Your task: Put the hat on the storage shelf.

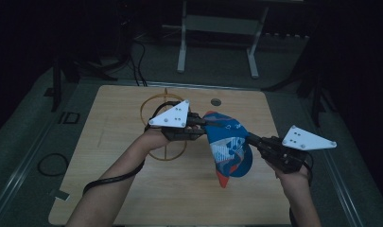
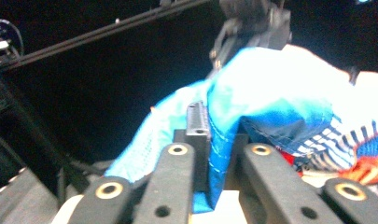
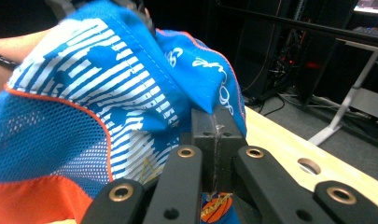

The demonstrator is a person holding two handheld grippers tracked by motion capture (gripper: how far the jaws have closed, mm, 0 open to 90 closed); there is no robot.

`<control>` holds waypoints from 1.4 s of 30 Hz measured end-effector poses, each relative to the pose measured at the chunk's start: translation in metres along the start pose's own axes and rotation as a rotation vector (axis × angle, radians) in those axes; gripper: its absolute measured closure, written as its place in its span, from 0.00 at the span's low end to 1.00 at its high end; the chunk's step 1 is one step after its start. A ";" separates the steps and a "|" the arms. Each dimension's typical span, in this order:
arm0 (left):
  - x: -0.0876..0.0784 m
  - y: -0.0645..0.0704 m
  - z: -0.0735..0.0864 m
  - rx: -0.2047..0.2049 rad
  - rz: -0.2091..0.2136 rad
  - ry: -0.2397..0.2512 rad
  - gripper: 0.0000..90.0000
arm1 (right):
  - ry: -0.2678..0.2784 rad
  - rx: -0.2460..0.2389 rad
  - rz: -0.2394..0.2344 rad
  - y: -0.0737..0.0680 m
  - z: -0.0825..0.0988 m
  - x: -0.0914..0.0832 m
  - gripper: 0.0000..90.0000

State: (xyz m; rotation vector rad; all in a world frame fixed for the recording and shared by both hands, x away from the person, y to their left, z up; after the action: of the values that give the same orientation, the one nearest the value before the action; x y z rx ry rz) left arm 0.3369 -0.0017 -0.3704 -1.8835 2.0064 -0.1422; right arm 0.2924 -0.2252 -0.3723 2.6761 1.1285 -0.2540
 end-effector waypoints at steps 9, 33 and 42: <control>-0.017 0.004 0.004 -0.074 -0.063 -0.074 0.73 | 0.010 -0.029 0.024 0.007 -0.020 -0.006 1.00; -0.140 0.031 0.053 -0.289 -0.491 -0.151 0.02 | 0.030 -0.036 0.023 0.006 -0.060 0.038 1.00; -0.166 0.061 0.092 -0.340 -0.567 -0.200 0.02 | 0.025 -0.033 0.006 0.000 -0.085 0.080 1.00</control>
State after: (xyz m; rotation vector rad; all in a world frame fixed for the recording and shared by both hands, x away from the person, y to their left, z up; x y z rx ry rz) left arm 0.3152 0.1832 -0.4409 -2.5261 1.3857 0.2452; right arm 0.3532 -0.1472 -0.3100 2.6604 1.1224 -0.1995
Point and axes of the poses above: each handheld gripper's, and its own axes: x roughly forward along the jaws, z roughly out of its underside, y roughly to its right, the point moved 5 cm from there along x, roughly forward along the jaws, and after that the axes turned 7 degrees about z, right-handed, at the moved point
